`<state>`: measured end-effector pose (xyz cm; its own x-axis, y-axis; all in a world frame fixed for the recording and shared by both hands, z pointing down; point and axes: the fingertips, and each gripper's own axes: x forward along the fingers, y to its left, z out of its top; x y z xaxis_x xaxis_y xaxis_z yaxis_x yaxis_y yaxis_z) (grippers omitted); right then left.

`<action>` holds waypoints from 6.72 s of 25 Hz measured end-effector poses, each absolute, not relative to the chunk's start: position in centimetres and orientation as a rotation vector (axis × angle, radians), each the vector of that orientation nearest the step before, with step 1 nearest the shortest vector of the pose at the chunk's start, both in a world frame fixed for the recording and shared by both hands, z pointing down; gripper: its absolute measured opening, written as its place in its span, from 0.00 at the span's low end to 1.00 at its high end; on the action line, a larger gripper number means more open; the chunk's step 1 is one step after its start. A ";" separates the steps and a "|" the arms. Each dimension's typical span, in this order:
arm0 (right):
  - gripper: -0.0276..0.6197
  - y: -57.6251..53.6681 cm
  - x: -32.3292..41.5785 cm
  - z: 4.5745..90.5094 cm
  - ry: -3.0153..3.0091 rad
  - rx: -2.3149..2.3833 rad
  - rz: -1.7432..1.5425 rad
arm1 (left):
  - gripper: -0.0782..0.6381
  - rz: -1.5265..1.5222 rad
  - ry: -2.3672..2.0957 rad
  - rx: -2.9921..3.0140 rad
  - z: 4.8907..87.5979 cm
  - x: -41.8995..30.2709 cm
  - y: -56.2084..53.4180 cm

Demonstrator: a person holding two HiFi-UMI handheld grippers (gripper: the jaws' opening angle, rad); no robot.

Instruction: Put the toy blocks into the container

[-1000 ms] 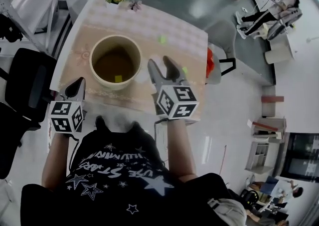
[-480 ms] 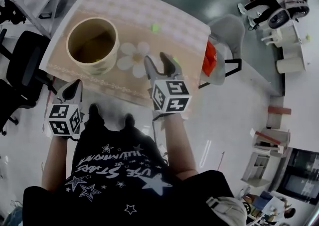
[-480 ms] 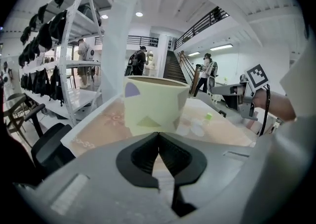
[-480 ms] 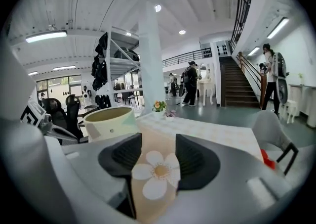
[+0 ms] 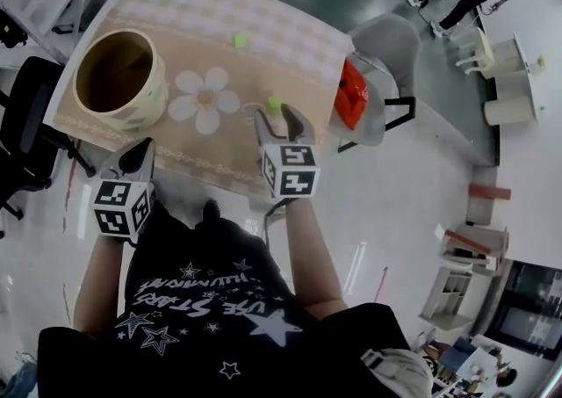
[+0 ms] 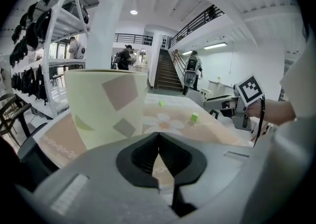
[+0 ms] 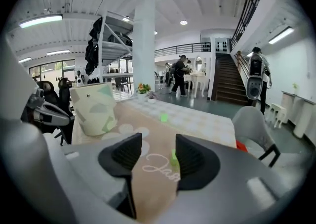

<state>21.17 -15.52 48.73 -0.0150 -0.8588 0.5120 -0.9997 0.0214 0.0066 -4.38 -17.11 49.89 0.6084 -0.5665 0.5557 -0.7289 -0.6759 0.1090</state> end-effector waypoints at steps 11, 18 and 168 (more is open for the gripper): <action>0.38 -16.7 25.6 55.6 -1.829 1.786 0.644 | 0.12 0.739 -0.992 2.547 50.4 2.3 -18.4; 0.38 -17.9 25.8 58.1 -1.812 1.705 0.660 | 0.12 0.746 -1.001 2.531 50.8 3.2 -18.6; 0.26 -32.4 2.6 38.9 -2.372 1.406 0.372 | 0.12 0.582 -1.336 2.334 47.3 -8.6 -18.7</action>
<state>2.61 -32.44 38.90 -0.4418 -0.7868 0.4309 -0.8810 0.4711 -0.0432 -8.63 -18.73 47.31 0.4598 -0.7125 0.5300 -0.8734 -0.4708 0.1246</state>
